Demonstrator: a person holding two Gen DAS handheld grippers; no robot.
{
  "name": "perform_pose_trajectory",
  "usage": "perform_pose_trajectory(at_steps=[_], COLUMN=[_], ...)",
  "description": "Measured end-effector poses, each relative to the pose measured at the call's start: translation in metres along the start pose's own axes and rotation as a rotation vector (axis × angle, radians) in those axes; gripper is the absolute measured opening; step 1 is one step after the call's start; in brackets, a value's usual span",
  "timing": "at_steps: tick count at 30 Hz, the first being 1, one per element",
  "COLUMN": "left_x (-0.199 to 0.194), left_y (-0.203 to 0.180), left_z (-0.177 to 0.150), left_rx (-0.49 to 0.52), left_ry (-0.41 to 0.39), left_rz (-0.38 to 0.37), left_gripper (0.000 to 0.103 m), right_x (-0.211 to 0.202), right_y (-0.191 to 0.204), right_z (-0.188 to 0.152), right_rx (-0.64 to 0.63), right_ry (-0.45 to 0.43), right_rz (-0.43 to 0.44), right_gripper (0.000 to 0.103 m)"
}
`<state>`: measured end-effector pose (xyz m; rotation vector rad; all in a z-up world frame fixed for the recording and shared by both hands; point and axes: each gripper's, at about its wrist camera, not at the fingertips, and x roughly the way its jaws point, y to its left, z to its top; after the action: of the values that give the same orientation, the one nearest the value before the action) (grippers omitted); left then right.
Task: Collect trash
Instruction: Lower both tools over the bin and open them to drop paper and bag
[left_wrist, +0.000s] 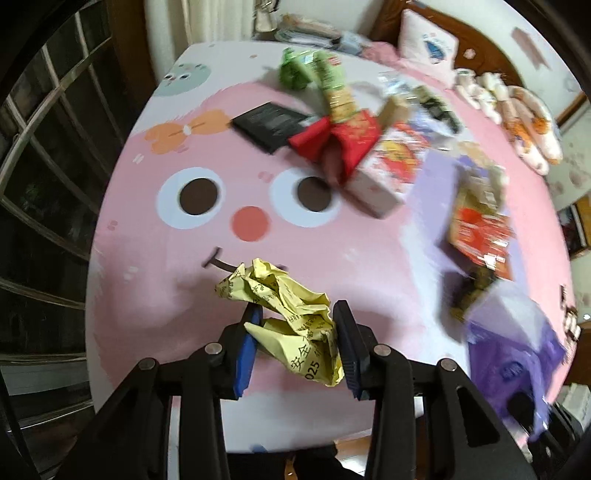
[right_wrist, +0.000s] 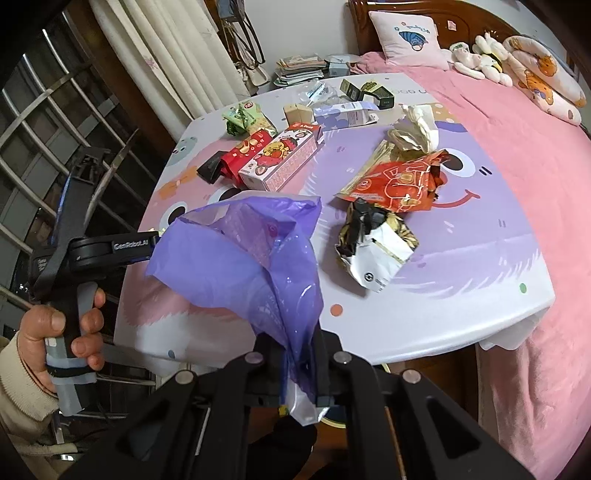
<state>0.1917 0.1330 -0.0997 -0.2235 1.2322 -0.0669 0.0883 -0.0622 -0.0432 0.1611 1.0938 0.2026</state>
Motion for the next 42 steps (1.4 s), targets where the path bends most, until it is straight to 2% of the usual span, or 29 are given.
perform_pose_trajectory(at_steps=[4, 9, 14, 18, 24, 30, 35, 42], left_x=[-0.032, -0.059, -0.065, -0.055, -0.020, 0.024, 0.080, 0.166], left_y=[-0.026, -0.063, -0.101, -0.131, -0.158, -0.163, -0.155, -0.139], left_z=[-0.023, -0.058, -0.101, -0.138, -0.177, -0.202, -0.223, -0.249], left_rx=[0.070, 0.156, 0.232, 0.274, 0.297, 0.317, 0.323, 0.345], left_ry=[-0.044, -0.078, -0.084, -0.071, -0.040, -0.006, 0.024, 0.070], left_rz=[-0.059, -0.076, -0.075, -0.079, -0.065, -0.020, 0.025, 0.049], left_gripper=[0.038, 0.038, 0.038, 0.038, 0.038, 0.038, 0.038, 0.040], right_x=[-0.013, -0.022, -0.024, -0.015, 0.020, 0.065, 0.117, 0.206], right_y=[-0.012, -0.037, -0.065, -0.084, -0.108, -0.125, -0.138, -0.160], right_z=[-0.011, -0.032, -0.056, -0.079, -0.113, -0.138, -0.159, -0.195], right_rx=[-0.012, -0.021, -0.028, -0.051, -0.049, -0.002, 0.050, 0.142], right_ry=[0.005, 0.040, 0.084, 0.140, 0.249, 0.318, 0.362, 0.415], right_rz=[0.018, 0.022, 0.036, 0.045, 0.051, 0.048, 0.037, 0.012], right_gripper=[0.007, 0.007, 0.007, 0.007, 0.007, 0.007, 0.008, 0.008])
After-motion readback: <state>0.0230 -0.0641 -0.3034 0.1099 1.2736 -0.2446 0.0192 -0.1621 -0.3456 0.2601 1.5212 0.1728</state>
